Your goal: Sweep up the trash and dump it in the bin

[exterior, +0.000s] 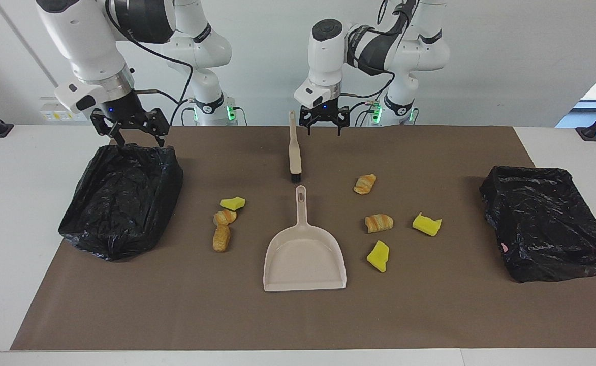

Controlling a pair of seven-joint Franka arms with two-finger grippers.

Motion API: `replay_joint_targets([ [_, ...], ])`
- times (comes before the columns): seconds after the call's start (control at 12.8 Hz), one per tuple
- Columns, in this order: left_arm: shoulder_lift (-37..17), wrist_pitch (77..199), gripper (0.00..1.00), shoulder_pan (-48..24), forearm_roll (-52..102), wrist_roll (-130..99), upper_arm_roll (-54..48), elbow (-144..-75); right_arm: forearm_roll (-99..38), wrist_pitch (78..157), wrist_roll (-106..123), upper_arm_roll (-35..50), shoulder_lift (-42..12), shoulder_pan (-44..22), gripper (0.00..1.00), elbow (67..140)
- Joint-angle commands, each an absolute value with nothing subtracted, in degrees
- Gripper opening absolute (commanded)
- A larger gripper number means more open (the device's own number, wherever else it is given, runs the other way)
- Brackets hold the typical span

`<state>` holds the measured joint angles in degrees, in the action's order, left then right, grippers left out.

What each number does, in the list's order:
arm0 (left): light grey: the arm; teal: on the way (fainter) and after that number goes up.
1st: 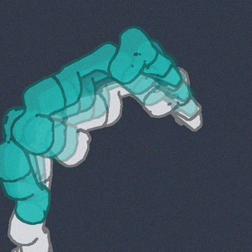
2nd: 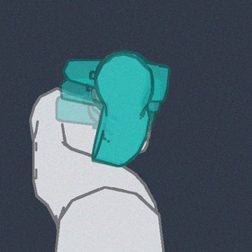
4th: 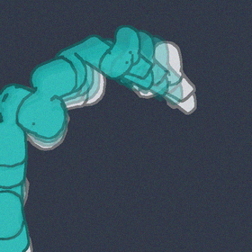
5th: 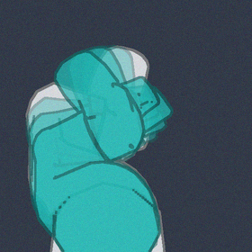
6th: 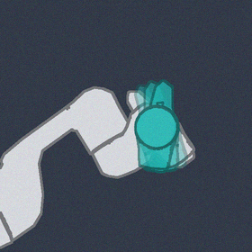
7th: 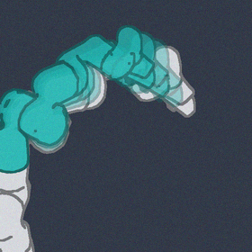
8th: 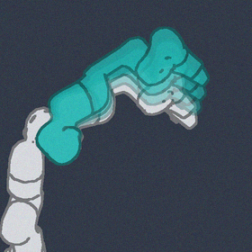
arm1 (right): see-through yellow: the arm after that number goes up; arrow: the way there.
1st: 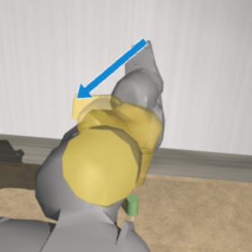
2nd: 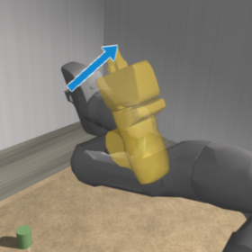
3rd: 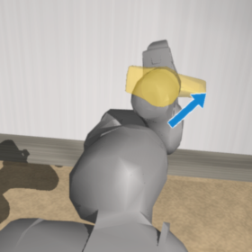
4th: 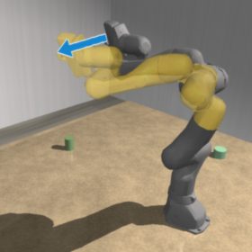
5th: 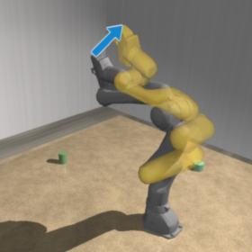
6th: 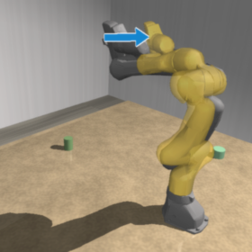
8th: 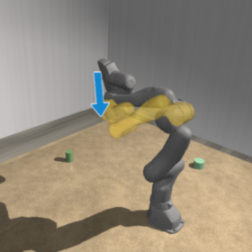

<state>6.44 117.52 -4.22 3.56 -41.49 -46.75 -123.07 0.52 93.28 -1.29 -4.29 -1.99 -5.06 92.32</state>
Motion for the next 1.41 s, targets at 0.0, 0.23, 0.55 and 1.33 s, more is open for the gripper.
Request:
replay_joint_targets([
  [0.0, 3.9, 122.8, 1.0, -5.0, 4.1, -45.8, -49.8, -125.4, -2.0, 94.0, -6.8, -0.5, -8.7, -4.8, 1.0, 87.0],
  [0.23, 1.8, 125.2, 1.0, -6.3, 4.1, -48.1, -51.9, -126.6, -2.9, 95.0, -15.9, 4.2, -13.4, -6.3, 1.0, 85.4],
  [0.55, 1.5, 128.3, 1.0, -6.6, 4.1, -51.9, -55.8, -130.1, -7.8, 98.9, -26.1, 4.5, -19.6, -12.8, 1.0, 82.0],
  [1.33, -2.1, 129.1, 0.86, -7.1, 4.2, -55.5, -56.9, -130.4, -10.0, 111.1, -29.6, 4.6, -27.1, -22.6, 1.0, 82.4],
])
